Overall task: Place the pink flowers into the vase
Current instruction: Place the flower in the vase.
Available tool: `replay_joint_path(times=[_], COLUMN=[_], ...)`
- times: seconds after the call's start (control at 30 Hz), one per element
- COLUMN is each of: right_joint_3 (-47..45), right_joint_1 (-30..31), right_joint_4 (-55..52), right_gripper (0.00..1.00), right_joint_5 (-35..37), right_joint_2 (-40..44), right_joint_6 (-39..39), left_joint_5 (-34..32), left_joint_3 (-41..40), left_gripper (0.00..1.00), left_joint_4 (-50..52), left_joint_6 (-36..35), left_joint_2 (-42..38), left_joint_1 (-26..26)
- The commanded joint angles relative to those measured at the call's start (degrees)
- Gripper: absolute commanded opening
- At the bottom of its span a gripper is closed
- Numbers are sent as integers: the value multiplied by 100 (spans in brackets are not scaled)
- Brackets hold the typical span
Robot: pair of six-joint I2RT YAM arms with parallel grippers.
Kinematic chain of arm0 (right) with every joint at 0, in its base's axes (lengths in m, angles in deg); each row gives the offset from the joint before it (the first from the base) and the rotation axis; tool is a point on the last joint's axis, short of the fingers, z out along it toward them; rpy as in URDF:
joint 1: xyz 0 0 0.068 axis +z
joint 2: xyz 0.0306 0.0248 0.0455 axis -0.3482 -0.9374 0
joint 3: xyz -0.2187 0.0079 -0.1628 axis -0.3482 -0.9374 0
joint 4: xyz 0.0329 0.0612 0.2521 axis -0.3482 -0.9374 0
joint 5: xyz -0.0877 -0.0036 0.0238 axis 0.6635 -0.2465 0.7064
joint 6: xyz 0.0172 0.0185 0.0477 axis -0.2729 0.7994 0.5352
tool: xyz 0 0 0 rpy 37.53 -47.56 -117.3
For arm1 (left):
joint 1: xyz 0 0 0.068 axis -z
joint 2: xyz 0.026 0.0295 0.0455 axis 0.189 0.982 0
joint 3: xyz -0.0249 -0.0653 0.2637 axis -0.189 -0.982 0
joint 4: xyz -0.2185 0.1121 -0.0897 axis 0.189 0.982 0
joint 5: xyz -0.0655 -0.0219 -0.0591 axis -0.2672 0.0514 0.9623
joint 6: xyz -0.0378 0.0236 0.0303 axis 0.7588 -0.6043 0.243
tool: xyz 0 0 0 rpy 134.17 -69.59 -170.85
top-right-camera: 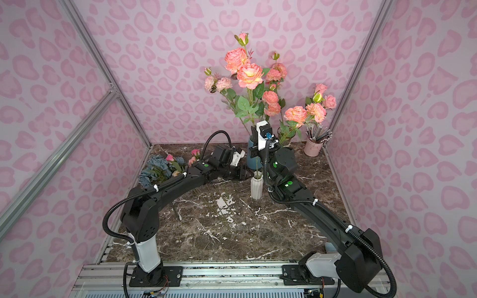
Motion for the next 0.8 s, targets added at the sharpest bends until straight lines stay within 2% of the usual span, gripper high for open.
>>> replay_joint_path(times=[0.0,0.4,0.77], right_joint_3=[47,164,-178], right_joint_1=[-52,-81,-75], right_joint_4=[242,222,253], right_gripper=[0,0,0], right_joint_5=[-133,-275,-240], right_joint_2=[-46,25,10], right_joint_6=[106,157,323], left_joint_5=[40,-53,-92], left_joint_3=[88,80,74], left_gripper=[51,51,50], left_joint_4=[-239,-94,-66], left_joint_6=[-55,-108,-114], left_joint_2=[41,76,77], left_joint_1=[-6,-10,-7])
